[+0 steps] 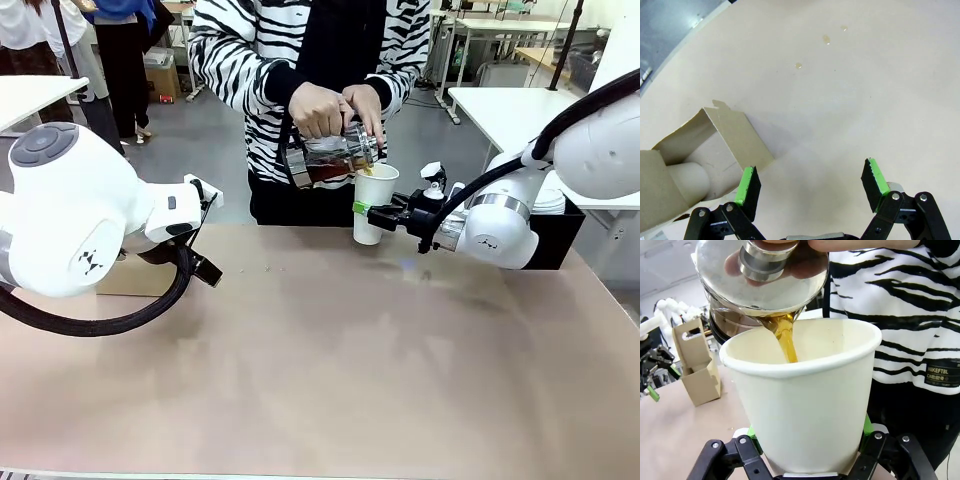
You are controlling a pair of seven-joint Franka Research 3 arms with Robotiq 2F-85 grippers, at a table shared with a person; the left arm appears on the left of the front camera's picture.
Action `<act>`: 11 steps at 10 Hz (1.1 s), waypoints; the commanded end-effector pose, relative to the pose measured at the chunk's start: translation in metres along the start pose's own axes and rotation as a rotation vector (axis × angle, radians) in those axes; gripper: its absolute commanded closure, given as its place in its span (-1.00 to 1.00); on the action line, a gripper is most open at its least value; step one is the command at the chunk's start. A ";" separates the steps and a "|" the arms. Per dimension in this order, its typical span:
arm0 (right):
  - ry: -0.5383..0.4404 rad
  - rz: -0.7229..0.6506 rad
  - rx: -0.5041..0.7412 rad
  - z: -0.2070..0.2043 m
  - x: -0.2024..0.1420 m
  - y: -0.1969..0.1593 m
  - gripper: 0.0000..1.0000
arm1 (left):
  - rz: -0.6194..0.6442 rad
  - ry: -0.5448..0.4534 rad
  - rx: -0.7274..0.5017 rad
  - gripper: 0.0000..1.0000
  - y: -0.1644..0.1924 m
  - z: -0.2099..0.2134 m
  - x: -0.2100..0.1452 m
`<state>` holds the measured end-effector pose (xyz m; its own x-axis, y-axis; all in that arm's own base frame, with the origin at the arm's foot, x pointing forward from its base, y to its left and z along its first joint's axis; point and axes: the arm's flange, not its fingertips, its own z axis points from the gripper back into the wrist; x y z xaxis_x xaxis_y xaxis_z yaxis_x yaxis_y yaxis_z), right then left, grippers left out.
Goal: Pour a drink into a cup and package it in a carrier.
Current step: When a person places the Paper Cup Lid on the 600 ml Paper Cup , lift the 600 ml Paper Cup.
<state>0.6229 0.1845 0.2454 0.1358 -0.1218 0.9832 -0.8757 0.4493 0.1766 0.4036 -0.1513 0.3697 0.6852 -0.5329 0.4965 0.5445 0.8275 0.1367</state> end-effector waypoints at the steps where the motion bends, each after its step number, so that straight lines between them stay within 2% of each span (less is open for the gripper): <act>1: 0.003 -0.004 -0.001 -0.001 0.001 0.001 -0.60 | 0.000 -0.002 -0.002 -1.00 0.000 0.001 0.000; 11: 0.003 -0.004 -0.001 -0.001 0.001 0.001 -0.60 | 0.000 -0.002 -0.002 -1.00 0.000 0.001 0.000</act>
<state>0.6226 0.1844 0.2450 0.1366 -0.1216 0.9831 -0.8756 0.4493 0.1772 0.4036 -0.1513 0.3697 0.6852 -0.5329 0.4965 0.5445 0.8275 0.1367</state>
